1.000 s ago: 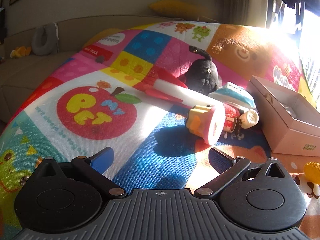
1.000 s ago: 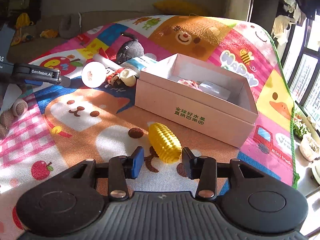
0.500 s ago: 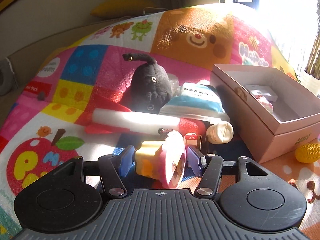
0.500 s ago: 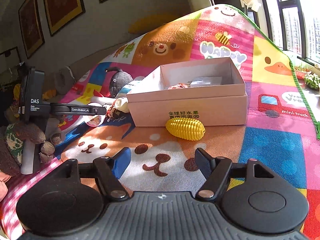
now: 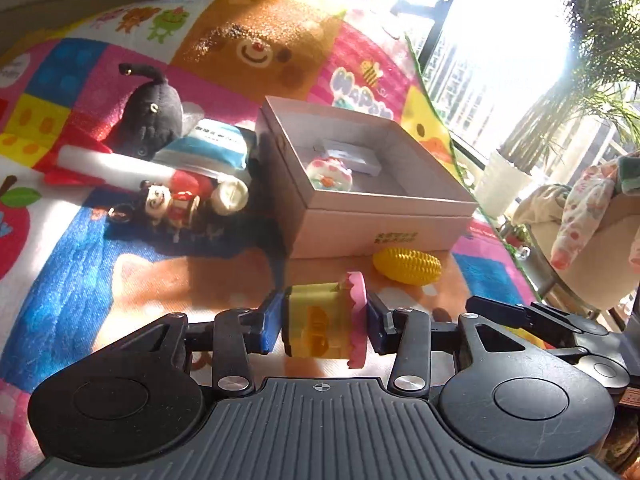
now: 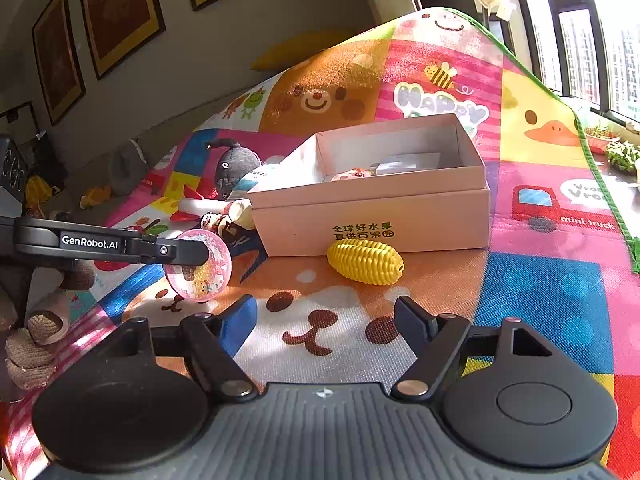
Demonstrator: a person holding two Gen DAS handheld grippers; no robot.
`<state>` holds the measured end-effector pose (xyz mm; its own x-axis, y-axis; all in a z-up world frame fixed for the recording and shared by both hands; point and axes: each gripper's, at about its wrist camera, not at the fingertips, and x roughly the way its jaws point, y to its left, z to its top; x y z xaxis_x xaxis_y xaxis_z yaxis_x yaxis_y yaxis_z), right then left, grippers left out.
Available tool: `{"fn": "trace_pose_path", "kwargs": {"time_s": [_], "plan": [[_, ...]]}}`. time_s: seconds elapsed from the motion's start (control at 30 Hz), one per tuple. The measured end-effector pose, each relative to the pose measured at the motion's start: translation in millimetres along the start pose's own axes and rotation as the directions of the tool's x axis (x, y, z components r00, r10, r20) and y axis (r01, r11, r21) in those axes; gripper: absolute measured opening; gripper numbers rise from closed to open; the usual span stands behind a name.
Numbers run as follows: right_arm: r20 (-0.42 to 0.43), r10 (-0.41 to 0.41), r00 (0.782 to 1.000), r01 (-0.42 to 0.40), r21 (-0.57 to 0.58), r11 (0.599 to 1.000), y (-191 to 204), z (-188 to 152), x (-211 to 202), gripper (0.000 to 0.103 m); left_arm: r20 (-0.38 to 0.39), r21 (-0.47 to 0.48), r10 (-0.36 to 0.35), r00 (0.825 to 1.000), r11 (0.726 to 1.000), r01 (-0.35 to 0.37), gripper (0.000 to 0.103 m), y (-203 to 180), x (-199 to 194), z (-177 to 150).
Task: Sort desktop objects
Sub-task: 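Set the corn toy beside the box with right tool while left tool grasps pink-lidded cup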
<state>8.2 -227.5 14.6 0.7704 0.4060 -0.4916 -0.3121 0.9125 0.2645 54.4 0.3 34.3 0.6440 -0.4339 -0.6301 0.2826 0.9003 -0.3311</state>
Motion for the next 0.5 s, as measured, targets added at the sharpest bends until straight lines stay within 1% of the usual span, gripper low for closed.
{"fn": "trace_pose_path", "kwargs": {"time_s": [0.07, 0.1, 0.2, 0.23, 0.3, 0.37, 0.47, 0.5], "plan": [[0.001, -0.004, 1.0, 0.004, 0.001, 1.0, -0.2, 0.3, 0.1, 0.077, -0.028, -0.053, -0.036, 0.999, 0.998, 0.034, 0.047, 3.7, 9.9, -7.9], [0.001, -0.005, 1.0, 0.005, 0.001, 1.0, -0.3, 0.1, 0.2, 0.077, -0.03, -0.061, -0.032, 0.999, 0.998, 0.031, 0.047, 5.7, 12.3, -9.9], [0.001, -0.009, 1.0, 0.009, 0.001, 1.0, -0.1, -0.4, 0.4, 0.079, -0.019, -0.079, 0.021, 1.0, 0.997, -0.023, 0.05, 16.0, 11.8, -12.3], [0.002, -0.01, 1.0, 0.01, 0.001, 1.0, -0.1, -0.6, 0.6, 0.08, -0.007, -0.079, 0.039, 0.999, 0.996, -0.04, 0.052, 19.2, 8.9, -12.0], [0.002, -0.01, 1.0, 0.01, 0.002, 1.0, -0.2, -0.7, 0.8, 0.082, 0.032, -0.059, 0.097, 0.995, 0.994, -0.095, 0.06, 24.8, 0.1, -10.9], [0.002, -0.012, 1.0, 0.012, 0.001, 1.0, 0.0, -0.9, 0.9, 0.084, 0.084, -0.017, 0.182, 0.98, 0.983, -0.181, 0.079, 27.0, -7.9, -11.6], [0.002, -0.014, 1.0, 0.014, -0.001, 1.0, 0.0, -1.0, 1.0, 0.086, 0.138, 0.037, 0.302, 0.943, 0.95, -0.309, 0.093, 29.9, -16.1, -15.8], [0.002, -0.016, 1.0, 0.016, -0.003, 1.0, 0.2, -1.1, 1.1, 0.086, 0.145, 0.035, 0.322, 0.936, 0.943, -0.33, 0.094, 32.4, -17.6, -16.5]]}}
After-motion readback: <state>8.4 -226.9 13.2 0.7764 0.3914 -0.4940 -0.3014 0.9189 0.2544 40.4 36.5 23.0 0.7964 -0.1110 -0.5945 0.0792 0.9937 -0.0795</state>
